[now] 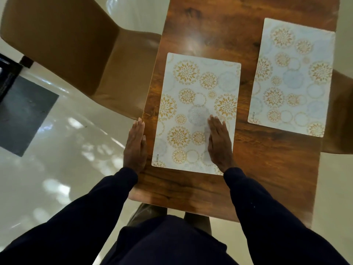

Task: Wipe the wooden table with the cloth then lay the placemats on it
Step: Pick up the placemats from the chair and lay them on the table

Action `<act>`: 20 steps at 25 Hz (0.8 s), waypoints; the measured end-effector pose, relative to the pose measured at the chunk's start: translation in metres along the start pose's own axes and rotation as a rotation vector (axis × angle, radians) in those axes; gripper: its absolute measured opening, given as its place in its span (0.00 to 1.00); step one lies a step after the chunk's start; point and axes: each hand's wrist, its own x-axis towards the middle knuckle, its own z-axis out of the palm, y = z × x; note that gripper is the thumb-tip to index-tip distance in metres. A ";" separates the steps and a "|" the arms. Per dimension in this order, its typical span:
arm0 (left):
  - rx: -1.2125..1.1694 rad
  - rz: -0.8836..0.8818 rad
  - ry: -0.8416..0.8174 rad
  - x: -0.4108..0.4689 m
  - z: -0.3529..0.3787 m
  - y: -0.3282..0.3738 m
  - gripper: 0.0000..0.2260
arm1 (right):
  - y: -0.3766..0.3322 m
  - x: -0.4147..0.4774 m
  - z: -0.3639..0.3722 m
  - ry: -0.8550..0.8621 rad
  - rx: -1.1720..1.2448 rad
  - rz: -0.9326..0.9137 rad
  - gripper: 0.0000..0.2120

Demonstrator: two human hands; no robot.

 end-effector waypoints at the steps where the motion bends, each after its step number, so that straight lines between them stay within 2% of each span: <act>1: 0.016 0.024 -0.004 -0.002 0.000 0.001 0.22 | -0.005 -0.012 0.003 0.014 -0.004 0.011 0.24; 3: 0.079 0.102 -0.028 -0.008 0.007 0.008 0.23 | -0.016 -0.034 0.014 -0.006 -0.068 -0.002 0.25; 6: 0.295 0.291 -0.202 -0.013 0.030 0.019 0.27 | -0.026 -0.045 0.027 -0.089 -0.195 0.022 0.30; 8: 0.417 0.339 -0.266 -0.006 0.048 0.028 0.30 | -0.028 -0.039 0.031 -0.090 -0.241 0.061 0.32; 12: 0.444 0.321 -0.206 0.017 0.064 0.037 0.32 | -0.030 -0.030 0.032 -0.062 -0.272 0.052 0.31; 20: 0.498 0.383 -0.131 0.137 0.072 0.037 0.30 | -0.016 0.081 0.039 -0.002 -0.290 0.097 0.31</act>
